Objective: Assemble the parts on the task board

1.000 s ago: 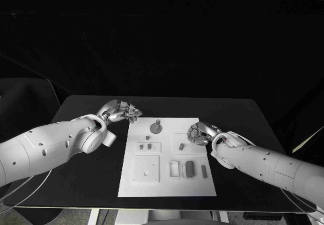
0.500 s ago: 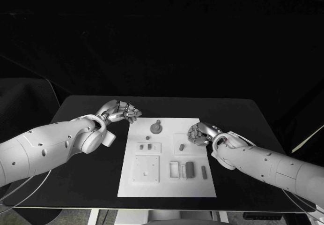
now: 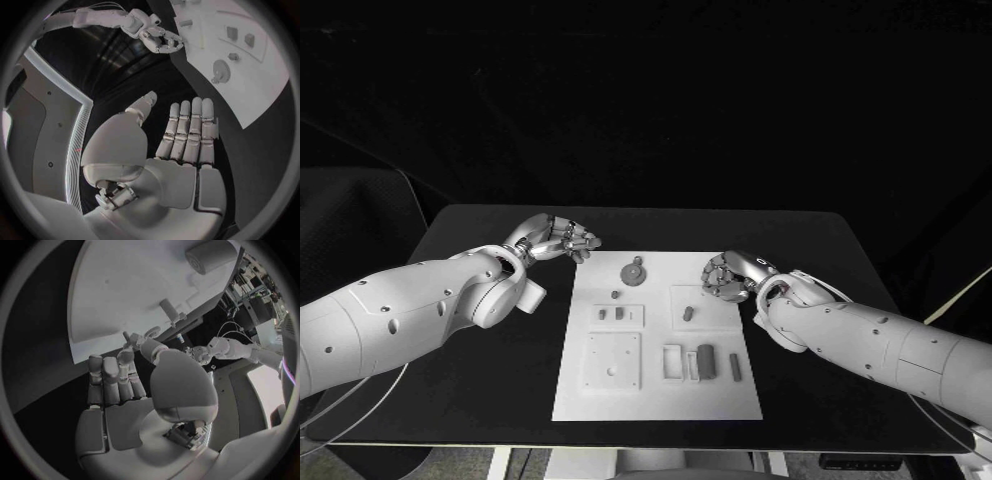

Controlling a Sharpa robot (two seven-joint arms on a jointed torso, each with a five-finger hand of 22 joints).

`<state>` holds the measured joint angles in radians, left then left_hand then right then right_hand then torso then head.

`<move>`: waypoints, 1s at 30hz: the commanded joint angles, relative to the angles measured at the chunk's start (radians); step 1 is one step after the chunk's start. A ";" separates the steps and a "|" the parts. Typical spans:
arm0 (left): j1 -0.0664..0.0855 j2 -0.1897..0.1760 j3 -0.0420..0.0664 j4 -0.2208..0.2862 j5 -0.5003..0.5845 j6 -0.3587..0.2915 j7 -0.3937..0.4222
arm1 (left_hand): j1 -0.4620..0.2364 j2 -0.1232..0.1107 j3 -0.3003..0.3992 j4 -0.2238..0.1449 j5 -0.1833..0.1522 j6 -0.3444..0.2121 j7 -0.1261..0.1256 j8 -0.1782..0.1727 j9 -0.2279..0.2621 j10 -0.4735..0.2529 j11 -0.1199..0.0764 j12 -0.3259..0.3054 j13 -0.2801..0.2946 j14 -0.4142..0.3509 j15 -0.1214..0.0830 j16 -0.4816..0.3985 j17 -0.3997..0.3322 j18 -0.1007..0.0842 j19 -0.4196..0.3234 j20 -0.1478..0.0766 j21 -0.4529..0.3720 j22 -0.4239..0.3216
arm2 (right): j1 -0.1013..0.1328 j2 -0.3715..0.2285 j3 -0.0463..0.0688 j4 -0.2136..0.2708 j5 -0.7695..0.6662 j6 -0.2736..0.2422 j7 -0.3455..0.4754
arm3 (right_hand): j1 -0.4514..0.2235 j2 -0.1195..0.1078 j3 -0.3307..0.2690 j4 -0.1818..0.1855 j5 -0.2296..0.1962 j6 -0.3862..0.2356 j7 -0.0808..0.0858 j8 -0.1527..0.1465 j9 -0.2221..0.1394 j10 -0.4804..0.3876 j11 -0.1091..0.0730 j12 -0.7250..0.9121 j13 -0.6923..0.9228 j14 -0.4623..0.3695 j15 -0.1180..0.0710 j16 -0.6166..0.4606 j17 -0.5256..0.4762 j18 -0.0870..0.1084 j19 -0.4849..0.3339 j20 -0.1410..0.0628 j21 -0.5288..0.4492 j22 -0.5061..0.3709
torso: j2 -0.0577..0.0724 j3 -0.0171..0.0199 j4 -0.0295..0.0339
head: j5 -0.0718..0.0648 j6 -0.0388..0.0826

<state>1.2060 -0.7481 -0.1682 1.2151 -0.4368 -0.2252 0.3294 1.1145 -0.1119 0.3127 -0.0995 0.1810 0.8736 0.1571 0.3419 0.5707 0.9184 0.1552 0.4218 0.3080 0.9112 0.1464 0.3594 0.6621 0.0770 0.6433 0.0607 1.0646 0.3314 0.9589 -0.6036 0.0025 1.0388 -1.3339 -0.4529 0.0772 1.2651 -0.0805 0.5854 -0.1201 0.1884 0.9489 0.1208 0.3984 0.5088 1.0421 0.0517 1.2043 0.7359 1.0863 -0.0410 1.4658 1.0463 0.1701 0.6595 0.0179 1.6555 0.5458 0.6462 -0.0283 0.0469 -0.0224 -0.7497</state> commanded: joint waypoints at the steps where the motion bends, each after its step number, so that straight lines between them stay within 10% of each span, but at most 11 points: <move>1: 0.001 0.002 0.001 0.002 0.006 0.013 0.008 | -0.003 0.007 -0.005 0.001 0.003 0.000 0.001 0.002 0.001 0.006 0.002 -0.007 0.002 -0.001 0.002 -0.007 -0.001 0.006 -0.006 0.001 -0.005 -0.001 | 0.004 -0.005 0.000 0.005 -0.015 0.009 0.002 | -0.001 0.001 0.003 0.000 -0.004 0.077 0.019 0.032 0.019 0.006 -0.002 0.005 -0.002 0.006 -0.005 0.006 -0.001 0.007 0.007 0.002 0.084 0.000 | 0.001 0.0000 0.0007 | -0.002 0.000; 18: 0.002 0.001 0.001 -0.010 0.008 0.006 0.002 | -0.004 0.007 -0.005 0.001 0.003 0.000 0.001 0.001 0.001 0.007 0.002 -0.007 0.002 -0.001 0.002 -0.007 -0.001 0.006 -0.006 0.001 -0.005 -0.001 | 0.052 -0.064 0.002 0.227 0.018 0.055 -0.022 | -0.005 -0.001 0.003 0.002 -0.004 0.080 0.019 0.033 0.020 0.008 -0.002 0.006 -0.002 0.007 -0.005 0.006 -0.001 0.006 0.008 0.002 0.085 0.000 | 0.000 -0.0012 -0.0007 | 0.006 0.002; 30: 0.008 0.018 0.001 -0.036 0.012 -0.003 -0.002 | -0.005 0.007 -0.006 0.002 0.003 0.000 0.001 0.001 0.001 0.007 0.002 -0.008 0.002 0.000 0.003 -0.008 -0.002 0.006 -0.006 0.001 -0.005 -0.001 | 0.054 0.013 -0.020 0.315 0.002 0.119 -0.040 | -0.009 -0.003 0.002 0.004 -0.004 0.080 0.019 0.033 0.021 0.009 -0.002 0.005 -0.003 0.008 -0.005 0.006 -0.001 0.006 0.009 0.002 0.086 0.000 | -0.001 -0.0039 0.0010 | 0.049 0.001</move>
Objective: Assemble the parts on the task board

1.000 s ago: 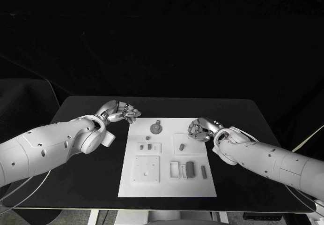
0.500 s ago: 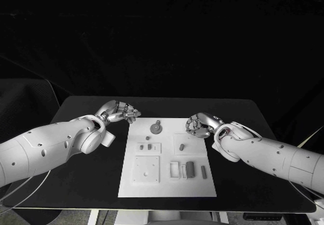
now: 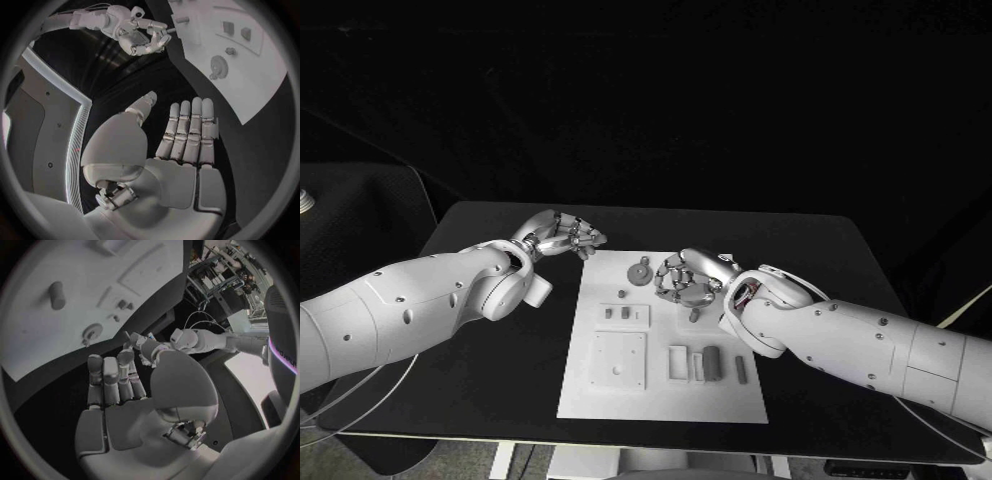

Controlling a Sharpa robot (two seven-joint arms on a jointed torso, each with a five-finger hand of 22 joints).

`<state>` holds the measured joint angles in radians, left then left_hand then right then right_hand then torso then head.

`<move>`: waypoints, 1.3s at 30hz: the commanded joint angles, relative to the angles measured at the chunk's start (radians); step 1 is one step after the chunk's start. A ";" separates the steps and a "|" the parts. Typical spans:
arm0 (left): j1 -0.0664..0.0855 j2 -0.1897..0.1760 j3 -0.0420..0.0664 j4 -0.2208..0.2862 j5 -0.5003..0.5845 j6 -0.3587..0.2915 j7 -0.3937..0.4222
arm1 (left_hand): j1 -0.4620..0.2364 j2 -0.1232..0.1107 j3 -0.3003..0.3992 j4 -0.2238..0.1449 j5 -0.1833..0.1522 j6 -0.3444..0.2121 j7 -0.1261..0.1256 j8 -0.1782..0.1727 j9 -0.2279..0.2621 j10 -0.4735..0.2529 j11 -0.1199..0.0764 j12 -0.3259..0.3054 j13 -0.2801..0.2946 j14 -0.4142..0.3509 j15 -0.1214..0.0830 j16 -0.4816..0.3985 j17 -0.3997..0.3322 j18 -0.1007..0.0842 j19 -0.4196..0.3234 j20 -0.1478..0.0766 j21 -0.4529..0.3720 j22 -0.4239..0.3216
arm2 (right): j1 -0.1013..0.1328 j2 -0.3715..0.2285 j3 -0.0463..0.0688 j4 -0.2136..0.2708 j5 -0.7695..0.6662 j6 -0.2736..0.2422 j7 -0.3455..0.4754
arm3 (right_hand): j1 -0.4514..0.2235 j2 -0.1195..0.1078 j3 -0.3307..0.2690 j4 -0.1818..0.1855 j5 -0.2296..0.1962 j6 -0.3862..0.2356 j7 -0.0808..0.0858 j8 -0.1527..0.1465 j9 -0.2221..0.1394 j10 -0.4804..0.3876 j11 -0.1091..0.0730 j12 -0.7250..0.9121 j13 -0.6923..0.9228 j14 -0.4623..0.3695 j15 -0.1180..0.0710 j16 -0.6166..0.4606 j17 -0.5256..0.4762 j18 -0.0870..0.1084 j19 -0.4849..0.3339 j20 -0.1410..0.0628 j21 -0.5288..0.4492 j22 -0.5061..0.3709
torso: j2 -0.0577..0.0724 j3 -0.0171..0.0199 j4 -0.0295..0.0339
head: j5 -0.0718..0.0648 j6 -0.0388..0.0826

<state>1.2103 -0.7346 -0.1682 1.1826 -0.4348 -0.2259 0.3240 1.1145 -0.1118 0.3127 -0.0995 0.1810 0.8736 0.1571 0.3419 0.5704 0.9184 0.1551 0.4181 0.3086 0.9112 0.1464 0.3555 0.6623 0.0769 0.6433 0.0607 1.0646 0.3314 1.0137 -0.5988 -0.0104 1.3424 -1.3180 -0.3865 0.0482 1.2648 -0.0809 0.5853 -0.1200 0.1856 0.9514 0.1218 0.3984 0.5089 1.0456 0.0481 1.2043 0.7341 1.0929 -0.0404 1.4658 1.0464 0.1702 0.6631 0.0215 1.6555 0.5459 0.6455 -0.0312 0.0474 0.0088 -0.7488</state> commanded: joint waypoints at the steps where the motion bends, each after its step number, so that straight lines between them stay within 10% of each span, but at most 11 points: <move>1: 0.004 0.006 0.001 -0.006 0.010 -0.004 0.003 | -0.005 0.007 -0.006 0.002 0.003 0.000 0.001 0.001 0.001 0.007 0.002 -0.004 0.001 0.000 0.003 -0.004 -0.002 0.006 -0.006 0.001 -0.005 -0.001 | -0.001 0.016 -0.011 0.013 -0.019 0.058 -0.012 | -0.009 -0.003 0.002 0.004 -0.002 0.078 0.018 0.033 0.020 0.005 0.002 0.005 -0.001 0.001 -0.006 0.006 -0.001 0.006 0.006 -0.002 0.086 0.000 | 0.000 -0.0009 -0.0001 | 0.026 -0.002; 15: 0.010 0.022 0.001 -0.028 0.012 -0.075 -0.013 | -0.006 0.008 -0.007 0.002 0.003 0.000 0.001 0.002 0.002 0.008 0.002 -0.004 0.002 0.000 0.003 -0.005 -0.002 0.006 -0.006 0.001 -0.005 -0.001 | 0.000 0.102 -0.083 -0.010 -0.058 0.097 -0.016 | -0.012 -0.003 0.002 0.005 -0.002 0.077 0.019 0.032 0.020 0.005 0.002 0.004 -0.002 0.001 -0.005 0.006 -0.002 0.006 0.006 -0.002 0.086 -0.001 | 0.002 0.0013 0.0023 | 0.067 -0.010; 39: 0.013 0.024 0.001 -0.021 0.015 -0.068 -0.014 | -0.007 0.009 -0.007 0.004 0.003 0.002 0.002 0.002 0.002 0.013 0.001 -0.003 0.003 0.001 0.003 -0.007 -0.003 0.006 -0.006 0.001 -0.005 -0.001 | -0.021 0.140 -0.119 -0.074 -0.103 0.129 -0.019 | -0.016 -0.003 0.002 0.007 -0.001 0.075 0.019 0.030 0.020 0.003 0.002 0.002 -0.003 0.001 -0.005 0.005 -0.002 0.005 0.006 -0.001 0.085 -0.001 | 0.002 0.0008 0.0008 | 0.086 -0.029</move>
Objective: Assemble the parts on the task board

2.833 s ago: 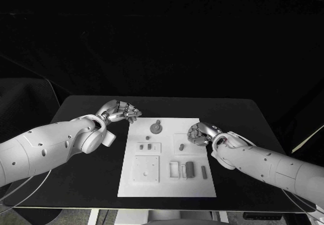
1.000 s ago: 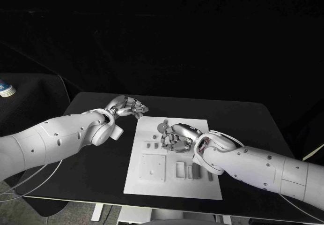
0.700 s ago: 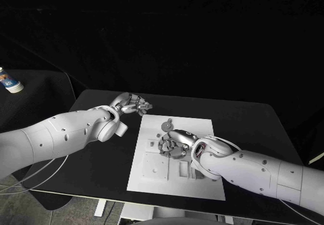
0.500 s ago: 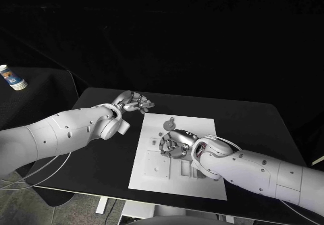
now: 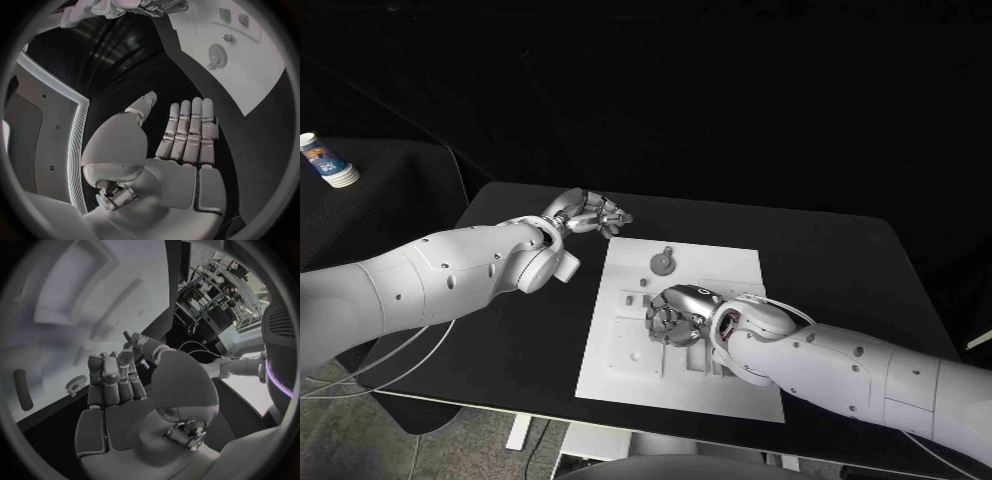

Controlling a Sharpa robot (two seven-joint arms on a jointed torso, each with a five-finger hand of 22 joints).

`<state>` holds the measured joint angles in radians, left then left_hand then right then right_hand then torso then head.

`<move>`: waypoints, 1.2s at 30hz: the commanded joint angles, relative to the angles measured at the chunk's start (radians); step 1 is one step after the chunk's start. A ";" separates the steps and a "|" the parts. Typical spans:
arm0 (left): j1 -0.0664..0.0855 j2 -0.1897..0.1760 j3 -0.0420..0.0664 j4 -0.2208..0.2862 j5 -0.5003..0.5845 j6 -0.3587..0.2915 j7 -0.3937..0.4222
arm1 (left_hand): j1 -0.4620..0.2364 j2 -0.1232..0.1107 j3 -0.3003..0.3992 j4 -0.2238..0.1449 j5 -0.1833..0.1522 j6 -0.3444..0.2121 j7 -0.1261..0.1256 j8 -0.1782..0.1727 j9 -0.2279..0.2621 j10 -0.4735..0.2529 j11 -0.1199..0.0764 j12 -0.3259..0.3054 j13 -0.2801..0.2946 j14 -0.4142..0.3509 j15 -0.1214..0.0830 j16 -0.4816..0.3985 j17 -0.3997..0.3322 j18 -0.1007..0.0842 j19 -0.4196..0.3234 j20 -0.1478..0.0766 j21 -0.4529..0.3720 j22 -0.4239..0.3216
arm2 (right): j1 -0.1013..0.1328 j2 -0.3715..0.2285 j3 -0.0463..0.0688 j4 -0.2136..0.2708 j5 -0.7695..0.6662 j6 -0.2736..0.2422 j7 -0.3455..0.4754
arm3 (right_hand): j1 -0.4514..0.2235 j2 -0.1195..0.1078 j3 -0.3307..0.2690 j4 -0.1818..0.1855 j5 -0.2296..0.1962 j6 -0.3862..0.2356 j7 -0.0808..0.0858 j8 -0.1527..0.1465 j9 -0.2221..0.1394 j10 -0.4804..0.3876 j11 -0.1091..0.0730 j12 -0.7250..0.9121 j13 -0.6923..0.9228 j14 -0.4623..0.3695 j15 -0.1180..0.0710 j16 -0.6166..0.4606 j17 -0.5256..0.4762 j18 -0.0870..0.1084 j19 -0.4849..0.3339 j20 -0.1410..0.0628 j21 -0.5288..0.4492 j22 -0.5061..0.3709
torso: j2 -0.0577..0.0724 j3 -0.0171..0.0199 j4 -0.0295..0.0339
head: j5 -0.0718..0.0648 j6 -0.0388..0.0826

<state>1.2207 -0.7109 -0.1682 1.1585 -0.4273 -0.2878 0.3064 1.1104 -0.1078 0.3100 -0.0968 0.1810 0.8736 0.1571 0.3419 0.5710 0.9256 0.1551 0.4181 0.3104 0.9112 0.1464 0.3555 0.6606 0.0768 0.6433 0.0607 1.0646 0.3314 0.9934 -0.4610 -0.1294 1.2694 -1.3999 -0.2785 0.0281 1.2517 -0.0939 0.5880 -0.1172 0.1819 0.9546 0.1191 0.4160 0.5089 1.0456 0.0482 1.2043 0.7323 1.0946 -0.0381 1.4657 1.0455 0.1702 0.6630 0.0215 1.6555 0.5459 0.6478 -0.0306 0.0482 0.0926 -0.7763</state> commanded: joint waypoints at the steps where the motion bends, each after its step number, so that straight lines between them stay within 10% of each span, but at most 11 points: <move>1: 0.002 0.000 0.001 0.003 0.008 -0.007 0.003 | -0.003 0.005 -0.005 0.001 0.003 0.002 0.002 0.002 0.001 0.006 0.001 -0.003 0.001 0.002 0.003 -0.007 -0.001 0.006 -0.006 0.001 -0.005 -0.001 | -0.001 0.002 0.000 -0.001 -0.022 0.021 0.001 | -0.003 0.010 -0.001 0.004 0.002 0.072 0.022 0.013 0.020 0.003 0.002 0.002 -0.001 -0.001 -0.008 0.005 -0.002 0.005 0.006 -0.001 0.085 -0.001 | 0.000 0.0003 -0.0001 | 0.002 -0.002; 36: 0.003 -0.002 0.001 0.012 0.008 0.003 0.002 | -0.004 0.006 -0.005 0.002 0.003 0.003 0.002 0.002 0.001 0.008 0.001 -0.004 0.001 0.002 0.003 -0.008 -0.001 0.006 -0.007 0.001 -0.005 -0.001 | -0.022 0.019 0.000 -0.044 -0.044 0.027 0.007 | -0.007 0.011 -0.001 0.006 0.003 0.070 0.022 0.011 0.020 0.002 0.003 0.001 -0.003 -0.001 -0.007 0.004 -0.002 0.005 0.005 -0.001 0.085 -0.002 | 0.000 0.0007 -0.0008 | 0.005 -0.010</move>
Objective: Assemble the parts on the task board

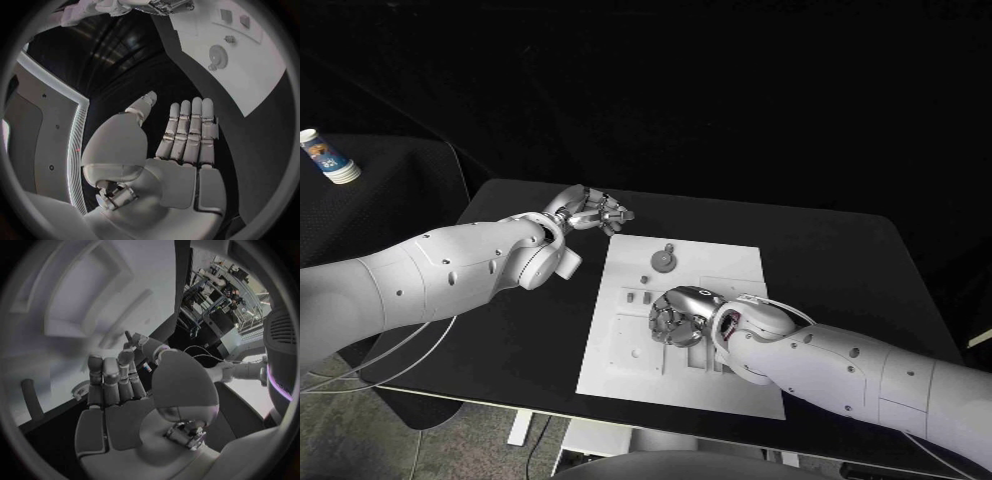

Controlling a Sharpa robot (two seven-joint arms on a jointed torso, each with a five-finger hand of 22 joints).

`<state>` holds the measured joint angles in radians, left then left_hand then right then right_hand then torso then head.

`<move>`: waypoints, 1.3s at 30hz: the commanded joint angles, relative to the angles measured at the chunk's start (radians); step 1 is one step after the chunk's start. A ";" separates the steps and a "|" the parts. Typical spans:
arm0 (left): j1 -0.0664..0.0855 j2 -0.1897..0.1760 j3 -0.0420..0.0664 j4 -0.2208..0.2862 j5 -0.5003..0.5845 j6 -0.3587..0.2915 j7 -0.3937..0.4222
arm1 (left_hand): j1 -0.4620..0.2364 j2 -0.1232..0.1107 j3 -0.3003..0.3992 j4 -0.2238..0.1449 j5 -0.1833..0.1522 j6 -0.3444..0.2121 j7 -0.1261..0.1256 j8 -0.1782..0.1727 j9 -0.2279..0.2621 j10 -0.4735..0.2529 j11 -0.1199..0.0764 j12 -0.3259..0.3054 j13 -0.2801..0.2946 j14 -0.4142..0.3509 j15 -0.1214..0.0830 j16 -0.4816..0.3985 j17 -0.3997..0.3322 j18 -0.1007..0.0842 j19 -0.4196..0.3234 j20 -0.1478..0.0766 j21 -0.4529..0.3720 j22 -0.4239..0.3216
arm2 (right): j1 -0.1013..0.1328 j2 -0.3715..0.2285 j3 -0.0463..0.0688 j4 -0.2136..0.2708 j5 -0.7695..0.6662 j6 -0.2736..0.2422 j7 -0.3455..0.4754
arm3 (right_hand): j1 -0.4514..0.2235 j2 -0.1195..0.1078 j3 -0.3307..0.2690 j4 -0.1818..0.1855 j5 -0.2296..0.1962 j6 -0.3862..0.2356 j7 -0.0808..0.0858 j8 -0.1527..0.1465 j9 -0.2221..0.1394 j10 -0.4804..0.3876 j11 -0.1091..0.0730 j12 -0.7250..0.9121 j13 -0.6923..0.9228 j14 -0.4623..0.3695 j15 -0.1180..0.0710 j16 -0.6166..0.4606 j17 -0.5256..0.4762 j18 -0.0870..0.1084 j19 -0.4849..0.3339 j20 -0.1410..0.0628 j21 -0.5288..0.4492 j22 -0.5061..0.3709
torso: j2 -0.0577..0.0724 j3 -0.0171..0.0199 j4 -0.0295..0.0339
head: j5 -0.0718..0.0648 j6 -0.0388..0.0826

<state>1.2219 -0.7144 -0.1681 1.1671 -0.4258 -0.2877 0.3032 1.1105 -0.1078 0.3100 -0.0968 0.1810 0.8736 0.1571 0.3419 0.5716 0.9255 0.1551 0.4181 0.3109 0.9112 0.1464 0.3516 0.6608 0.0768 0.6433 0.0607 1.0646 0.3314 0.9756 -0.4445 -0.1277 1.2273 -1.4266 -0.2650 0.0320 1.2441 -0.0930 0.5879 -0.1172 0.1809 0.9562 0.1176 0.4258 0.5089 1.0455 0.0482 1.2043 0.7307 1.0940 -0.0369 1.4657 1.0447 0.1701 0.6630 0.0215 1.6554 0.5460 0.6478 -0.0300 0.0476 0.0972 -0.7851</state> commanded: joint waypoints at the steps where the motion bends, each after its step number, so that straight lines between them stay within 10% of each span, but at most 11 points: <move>1: 0.002 0.002 0.001 0.003 0.006 0.003 0.005 | -0.004 0.006 -0.005 0.002 0.003 0.003 0.002 0.003 0.001 0.008 0.001 -0.004 0.001 0.002 0.003 -0.004 -0.002 0.006 -0.007 0.001 -0.005 -0.001 | -0.004 0.003 -0.002 -0.003 -0.017 0.013 0.003 | 0.000 0.010 0.000 0.006 0.004 0.069 0.024 0.001 0.020 0.002 0.003 0.001 -0.001 -0.001 -0.009 0.004 -0.002 0.005 0.005 -0.001 0.085 -0.002 | 0.001 0.0002 -0.0002 | 0.001 -0.001; 28: 0.004 0.002 0.001 0.007 0.004 0.006 0.001 | -0.004 0.006 -0.006 0.002 0.003 0.003 0.002 0.002 0.001 0.009 0.001 -0.005 0.001 0.003 0.003 -0.006 -0.002 0.006 -0.007 0.001 -0.005 -0.001 | -0.005 0.009 -0.002 -0.016 -0.021 0.036 0.001 | -0.003 0.009 0.000 0.006 0.004 0.067 0.024 0.000 0.020 0.001 0.003 -0.001 -0.002 -0.001 -0.008 0.003 -0.002 0.005 0.005 -0.001 0.085 -0.002 | 0.000 -0.0006 -0.0003 | -0.001 -0.008; 39: 0.004 0.001 0.001 0.006 0.004 0.005 -0.001 | -0.004 0.006 -0.006 0.002 0.003 0.003 0.002 0.002 0.001 0.009 0.001 -0.005 0.001 0.003 0.003 -0.007 -0.002 0.006 -0.007 0.001 -0.006 0.000 | -0.005 0.009 -0.002 -0.015 -0.028 0.050 -0.011 | -0.050 -0.046 -0.035 -0.008 0.001 -0.111 0.048 -0.108 -0.019 -0.038 0.014 -0.012 -0.012 -0.028 -0.001 -0.011 -0.008 0.000 -0.017 -0.002 0.074 -0.015 | 0.000 -0.0003 -0.0002 | -0.002 -0.011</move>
<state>1.2242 -0.7140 -0.1682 1.1710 -0.4256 -0.2870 0.2975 1.1105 -0.1078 0.3100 -0.0969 0.1810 0.8736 0.1571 0.3419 0.5711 0.9286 0.1582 0.4181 0.3105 0.9112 0.1464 0.3517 0.6593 0.0768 0.6433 0.0607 1.0646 0.3314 0.9714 -0.4352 -0.1299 1.2122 -1.4368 -0.2408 0.0275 1.2001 -0.1371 0.5555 -0.1246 0.1781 0.8549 0.1631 0.3213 0.4909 1.0114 0.0642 1.1966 0.7199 1.0694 -0.0386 1.4612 1.0378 0.1701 0.6501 0.0198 1.6554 0.5318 0.6477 -0.0306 0.0476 0.0955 -0.7955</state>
